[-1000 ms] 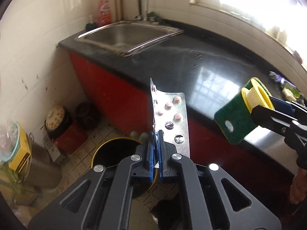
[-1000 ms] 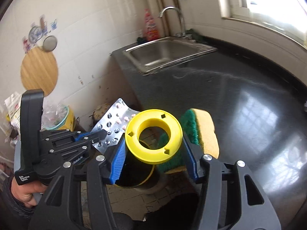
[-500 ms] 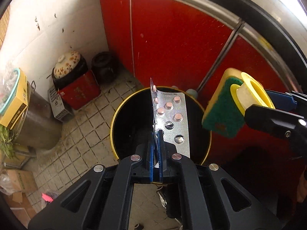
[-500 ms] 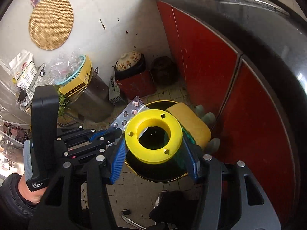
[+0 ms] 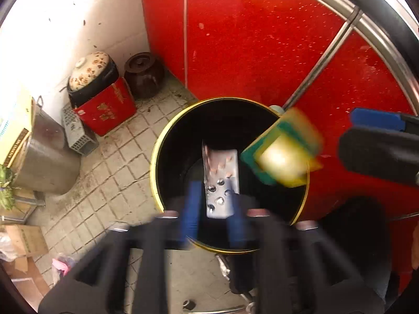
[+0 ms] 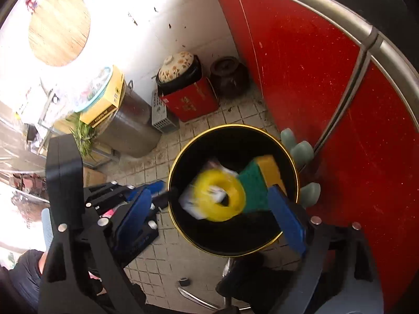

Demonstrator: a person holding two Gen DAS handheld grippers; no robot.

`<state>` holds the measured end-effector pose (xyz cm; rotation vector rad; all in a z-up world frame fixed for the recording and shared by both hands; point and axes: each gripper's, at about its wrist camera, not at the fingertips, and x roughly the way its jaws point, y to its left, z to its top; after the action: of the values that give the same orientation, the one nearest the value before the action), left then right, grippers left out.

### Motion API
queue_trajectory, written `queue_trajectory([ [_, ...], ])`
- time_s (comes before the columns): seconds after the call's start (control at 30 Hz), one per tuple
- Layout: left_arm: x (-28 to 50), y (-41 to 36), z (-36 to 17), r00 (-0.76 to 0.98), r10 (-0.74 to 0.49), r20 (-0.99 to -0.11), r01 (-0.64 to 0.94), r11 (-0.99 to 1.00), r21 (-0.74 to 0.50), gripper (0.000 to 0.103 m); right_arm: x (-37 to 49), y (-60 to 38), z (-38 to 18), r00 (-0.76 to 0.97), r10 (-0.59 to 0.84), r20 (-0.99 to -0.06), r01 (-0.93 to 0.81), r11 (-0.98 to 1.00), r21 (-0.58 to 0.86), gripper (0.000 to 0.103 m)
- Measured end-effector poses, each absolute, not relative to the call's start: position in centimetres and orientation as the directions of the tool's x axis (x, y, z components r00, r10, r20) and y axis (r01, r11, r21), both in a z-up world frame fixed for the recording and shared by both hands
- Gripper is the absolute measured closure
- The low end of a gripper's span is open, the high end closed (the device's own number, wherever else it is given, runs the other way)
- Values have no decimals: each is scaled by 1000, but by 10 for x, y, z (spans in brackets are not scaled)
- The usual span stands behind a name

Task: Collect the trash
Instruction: 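Open both tools to drop the blister pack and sponge into the bin, then move both open tools back to the counter trash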

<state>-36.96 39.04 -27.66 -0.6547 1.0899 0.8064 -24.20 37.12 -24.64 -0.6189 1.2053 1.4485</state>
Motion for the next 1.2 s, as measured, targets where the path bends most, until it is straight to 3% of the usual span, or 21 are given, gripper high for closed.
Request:
queue_trajectory([
  [0.03,-371,390,-275,234,258,-938,-834,549,-57,23,-241,371,-246,-264,399,-878,-935,117,335,16],
  [0.07,-373,388,-272,241,279,-930,-836,546,-53,20,-241,370,-245,-265,399,-878,-935,115,334,16],
  [0.3,-381,389,-251,261,291,-920,-851,519,-77,17,-241,351,-218,-235,451,-861,-947,92,307,15],
  [0.53,-375,376,-201,343,290,-894,-862,475,-176,17,-231,294,-149,-104,564,-819,-970,124,208,13],
  [0.7,-333,341,-142,364,355,-861,-799,594,-93,17,-194,204,-81,111,659,-744,-947,296,121,9],
  [0.87,-259,270,-78,510,364,-780,-631,774,-51,17,-139,88,-38,368,625,-689,-822,564,73,8],
  [1.0,-195,195,-46,641,239,-729,-417,906,-69,16,-102,-17,-19,551,501,-667,-645,763,39,8],
  [1.2,-114,78,-25,719,39,-694,-134,988,-83,15,-75,-163,-9,680,342,-649,-402,914,61,8],
])
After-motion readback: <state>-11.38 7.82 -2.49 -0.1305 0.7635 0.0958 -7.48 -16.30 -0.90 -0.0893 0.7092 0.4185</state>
